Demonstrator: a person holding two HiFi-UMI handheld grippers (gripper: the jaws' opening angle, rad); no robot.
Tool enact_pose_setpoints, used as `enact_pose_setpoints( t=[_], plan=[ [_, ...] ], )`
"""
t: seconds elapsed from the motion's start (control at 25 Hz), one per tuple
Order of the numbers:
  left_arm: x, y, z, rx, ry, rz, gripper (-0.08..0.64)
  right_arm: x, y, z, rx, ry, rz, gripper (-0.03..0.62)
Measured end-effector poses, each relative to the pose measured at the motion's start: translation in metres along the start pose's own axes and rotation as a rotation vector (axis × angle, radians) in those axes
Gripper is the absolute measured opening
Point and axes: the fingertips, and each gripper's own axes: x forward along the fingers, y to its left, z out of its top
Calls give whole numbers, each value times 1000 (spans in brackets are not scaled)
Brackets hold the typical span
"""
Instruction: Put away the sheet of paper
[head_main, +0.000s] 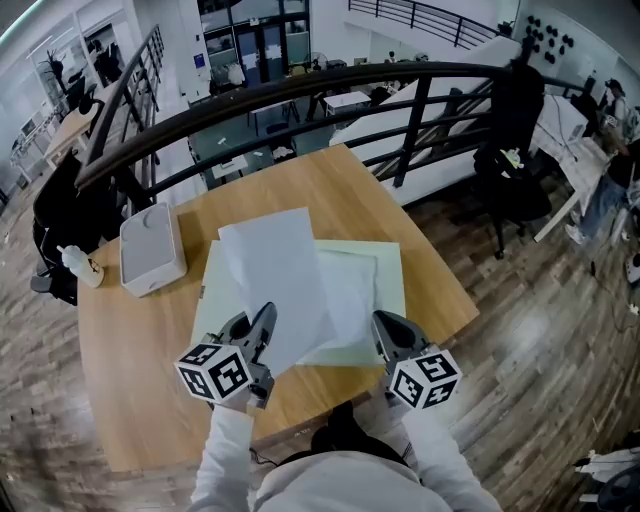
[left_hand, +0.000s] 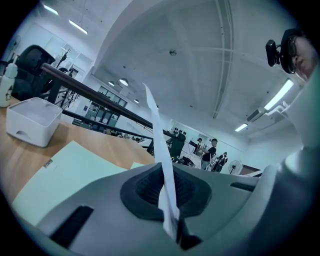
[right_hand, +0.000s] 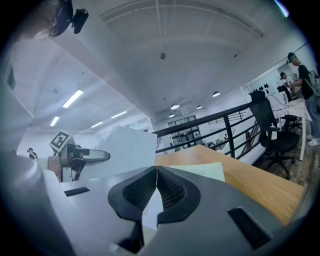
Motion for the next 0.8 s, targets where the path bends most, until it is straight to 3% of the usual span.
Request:
enact_pose_setpoints(
  t=[0.52, 0.8],
  plan=[
    [68, 4, 12, 19, 36, -49, 17, 33, -43, 5, 33, 24, 1, 28],
    [98, 2, 2, -23, 80, -128, 17, 41, -59, 2, 49, 36, -14, 28]
  ],
)
